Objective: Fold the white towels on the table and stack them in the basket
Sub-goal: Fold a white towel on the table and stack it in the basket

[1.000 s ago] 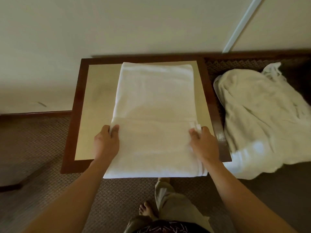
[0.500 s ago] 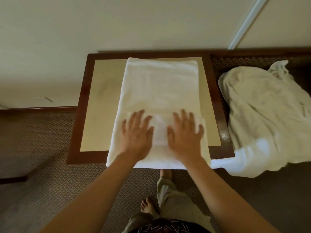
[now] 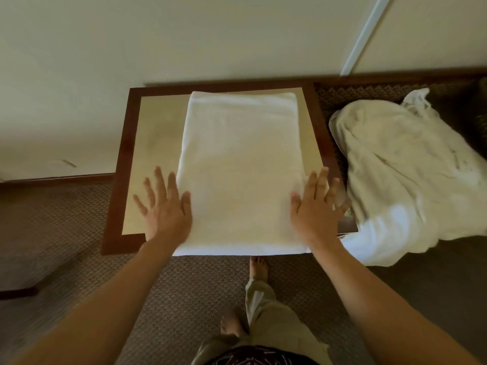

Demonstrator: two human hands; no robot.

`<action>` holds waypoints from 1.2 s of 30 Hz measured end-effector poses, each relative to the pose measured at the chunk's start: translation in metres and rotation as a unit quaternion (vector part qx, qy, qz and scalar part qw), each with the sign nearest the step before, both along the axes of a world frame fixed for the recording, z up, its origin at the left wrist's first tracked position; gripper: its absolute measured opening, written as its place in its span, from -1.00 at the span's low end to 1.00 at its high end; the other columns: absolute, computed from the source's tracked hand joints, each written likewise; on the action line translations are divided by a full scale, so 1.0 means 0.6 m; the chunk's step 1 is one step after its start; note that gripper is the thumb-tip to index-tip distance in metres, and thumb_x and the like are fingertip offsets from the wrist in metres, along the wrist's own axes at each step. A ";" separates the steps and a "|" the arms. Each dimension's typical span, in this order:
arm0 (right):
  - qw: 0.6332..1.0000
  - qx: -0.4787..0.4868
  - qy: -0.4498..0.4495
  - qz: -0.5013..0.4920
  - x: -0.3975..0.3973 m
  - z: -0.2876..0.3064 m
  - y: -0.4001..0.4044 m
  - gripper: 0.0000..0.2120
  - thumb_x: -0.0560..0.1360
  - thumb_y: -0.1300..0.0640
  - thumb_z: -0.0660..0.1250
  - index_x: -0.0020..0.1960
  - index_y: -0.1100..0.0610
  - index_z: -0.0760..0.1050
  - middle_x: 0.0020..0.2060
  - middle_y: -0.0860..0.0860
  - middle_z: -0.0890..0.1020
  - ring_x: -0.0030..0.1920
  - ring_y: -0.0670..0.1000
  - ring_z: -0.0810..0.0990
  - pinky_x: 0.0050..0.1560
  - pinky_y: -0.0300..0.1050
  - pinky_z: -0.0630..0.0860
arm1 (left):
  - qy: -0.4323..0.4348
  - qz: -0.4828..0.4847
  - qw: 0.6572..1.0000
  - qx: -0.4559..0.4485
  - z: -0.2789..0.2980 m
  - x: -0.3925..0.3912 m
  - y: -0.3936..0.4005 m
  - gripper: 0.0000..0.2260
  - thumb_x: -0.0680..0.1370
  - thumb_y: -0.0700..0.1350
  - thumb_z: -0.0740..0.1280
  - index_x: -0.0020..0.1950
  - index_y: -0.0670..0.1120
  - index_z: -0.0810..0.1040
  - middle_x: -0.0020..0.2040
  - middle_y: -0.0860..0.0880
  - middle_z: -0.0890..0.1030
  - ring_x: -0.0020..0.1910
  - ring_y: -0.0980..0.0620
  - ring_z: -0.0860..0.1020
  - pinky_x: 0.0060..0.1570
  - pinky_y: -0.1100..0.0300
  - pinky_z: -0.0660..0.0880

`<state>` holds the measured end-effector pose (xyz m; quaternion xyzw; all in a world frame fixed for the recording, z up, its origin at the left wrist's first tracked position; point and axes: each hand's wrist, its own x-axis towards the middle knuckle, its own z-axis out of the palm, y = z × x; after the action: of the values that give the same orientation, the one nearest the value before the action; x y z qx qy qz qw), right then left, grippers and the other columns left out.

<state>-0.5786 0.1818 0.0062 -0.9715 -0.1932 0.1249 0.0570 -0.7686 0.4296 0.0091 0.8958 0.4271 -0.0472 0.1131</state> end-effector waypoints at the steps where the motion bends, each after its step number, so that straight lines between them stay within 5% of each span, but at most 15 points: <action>1: 0.997 0.020 -0.002 0.068 -0.033 0.005 0.007 -0.34 0.66 -0.26 -0.28 0.66 0.01 -0.31 0.62 0.01 -0.36 0.62 0.21 -0.32 0.51 0.46 -0.24 | -0.022 -0.074 0.997 -0.006 0.007 0.000 -0.031 -0.43 0.68 0.27 -0.26 0.66 0.12 -0.23 0.63 0.04 -0.40 0.62 -0.10 -0.34 0.54 -0.23 -0.34; 5: 0.956 0.013 0.003 0.292 -0.114 -0.023 -0.025 -0.22 0.59 -0.48 -0.22 0.67 -0.09 -0.20 0.65 -0.03 -0.25 0.63 0.12 -0.30 0.55 0.43 -0.17 | 0.054 -0.283 0.957 -0.027 -0.021 -0.031 -0.082 -0.37 0.60 0.37 -0.37 0.65 0.21 -0.25 0.62 0.11 -0.40 0.60 0.01 -0.40 0.58 -0.22 -0.23; 8: 0.957 -0.032 -0.005 0.288 -0.071 -0.044 -0.089 -0.01 0.49 -0.57 0.06 0.67 -0.05 -0.22 0.65 -0.03 -0.25 0.65 0.16 -0.23 0.53 0.49 -0.10 | 0.057 -0.230 0.971 -0.017 -0.043 -0.079 -0.030 -0.41 0.64 0.34 -0.29 0.63 0.19 -0.34 0.62 0.13 -0.42 0.62 -0.06 -0.35 0.57 -0.28 -0.20; 12: 0.972 -0.090 -0.015 0.215 -0.039 -0.033 -0.132 0.17 0.36 -0.38 0.47 0.67 -0.10 -0.19 0.67 -0.05 -0.15 0.64 0.25 -0.06 0.47 0.54 0.03 | 0.045 -0.145 0.988 -0.041 -0.040 -0.125 0.002 -0.37 0.60 0.35 -0.35 0.63 0.16 -0.34 0.64 0.12 -0.36 0.63 -0.08 -0.30 0.55 -0.30 -0.25; 17: 0.983 -0.065 -0.044 0.164 -0.075 -0.021 -0.115 0.03 0.44 0.07 0.54 0.68 -0.06 -0.06 0.67 -0.01 -0.12 0.64 0.24 -0.11 0.47 0.51 -0.05 | 0.033 -0.293 0.956 -0.002 -0.032 -0.162 -0.035 -0.12 0.56 0.45 0.11 0.64 0.11 -0.32 0.63 0.09 -0.39 0.62 0.01 -0.36 0.57 -0.19 -0.27; 19: 0.985 -0.046 -0.037 0.161 -0.085 -0.015 -0.118 -0.11 0.53 0.11 0.44 0.67 -0.07 -0.03 0.67 -0.05 -0.07 0.65 0.20 -0.11 0.49 0.48 -0.02 | 0.044 -0.290 0.956 0.016 -0.049 -0.169 -0.025 -0.07 0.56 0.29 0.33 0.66 0.09 -0.25 0.66 0.08 -0.31 0.65 -0.06 -0.22 0.57 -0.18 -0.18; 21: 0.986 -0.034 -0.030 0.158 -0.084 -0.005 -0.123 -0.22 0.58 0.09 0.36 0.66 -0.10 0.02 0.66 -0.10 -0.03 0.65 0.17 -0.11 0.51 0.45 -0.03 | 0.010 -0.257 0.966 0.021 -0.050 -0.177 -0.015 -0.14 0.54 -0.05 0.45 0.68 0.05 -0.01 0.68 0.07 -0.07 0.64 -0.12 0.12 0.58 -0.16 0.04; 23: 0.986 -0.031 -0.009 0.164 -0.075 0.001 -0.127 -0.28 0.60 0.07 0.33 0.64 -0.13 0.05 0.66 -0.15 -0.03 0.65 0.13 -0.12 0.53 0.42 -0.08 | -0.042 -0.233 0.971 0.021 -0.043 -0.184 -0.006 -0.24 0.49 -0.27 0.44 0.63 0.03 0.23 0.63 0.07 0.21 0.54 -0.14 0.35 0.52 -0.18 0.20; 26: 0.987 0.000 0.022 0.159 -0.074 0.003 -0.141 -0.34 0.60 0.09 0.32 0.61 -0.19 0.14 0.65 -0.21 0.00 0.65 0.07 -0.09 0.53 0.41 -0.11 | -0.092 -0.193 0.976 -0.026 -0.029 -0.191 -0.007 -0.38 0.53 -0.28 0.38 0.56 0.07 0.38 0.56 0.09 0.38 0.52 -0.10 0.37 0.53 -0.18 0.20; 30: 0.981 0.105 0.086 0.138 -0.087 -0.002 -0.178 -0.45 0.56 0.12 0.41 0.47 -0.24 0.38 0.57 -0.32 0.11 0.65 -0.03 -0.07 0.52 0.33 -0.08 | -0.150 -0.166 0.967 -0.119 -0.024 -0.225 -0.012 -0.47 0.55 -0.12 0.38 0.50 0.21 0.41 0.48 0.03 0.48 0.52 -0.12 0.36 0.47 -0.29 0.29; 33: 0.965 0.190 0.137 0.115 -0.096 0.006 -0.204 -0.51 0.51 0.11 0.50 0.35 -0.24 0.50 0.48 -0.39 0.21 0.63 -0.08 -0.03 0.54 0.30 -0.04 | -0.192 -0.135 0.961 -0.147 -0.023 -0.251 -0.033 -0.52 0.59 -0.13 0.36 0.50 0.11 0.43 0.47 -0.02 0.47 0.56 -0.09 0.29 0.48 -0.32 0.24; 36: 0.924 0.315 0.211 0.051 -0.110 0.037 -0.219 -0.47 0.49 0.19 0.53 0.32 -0.28 0.51 0.34 -0.36 0.45 0.59 -0.08 0.17 0.50 0.22 0.27 | -0.251 -0.097 0.948 -0.172 -0.010 -0.261 -0.065 -0.63 0.66 -0.06 0.32 0.48 0.08 0.46 0.44 0.10 0.46 0.55 -0.01 0.29 0.48 -0.27 0.26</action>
<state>-0.6444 0.0505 0.0285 -0.8437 -0.2550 0.2626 0.3928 -0.9252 0.3908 0.0033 0.8829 0.2811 0.0958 0.3637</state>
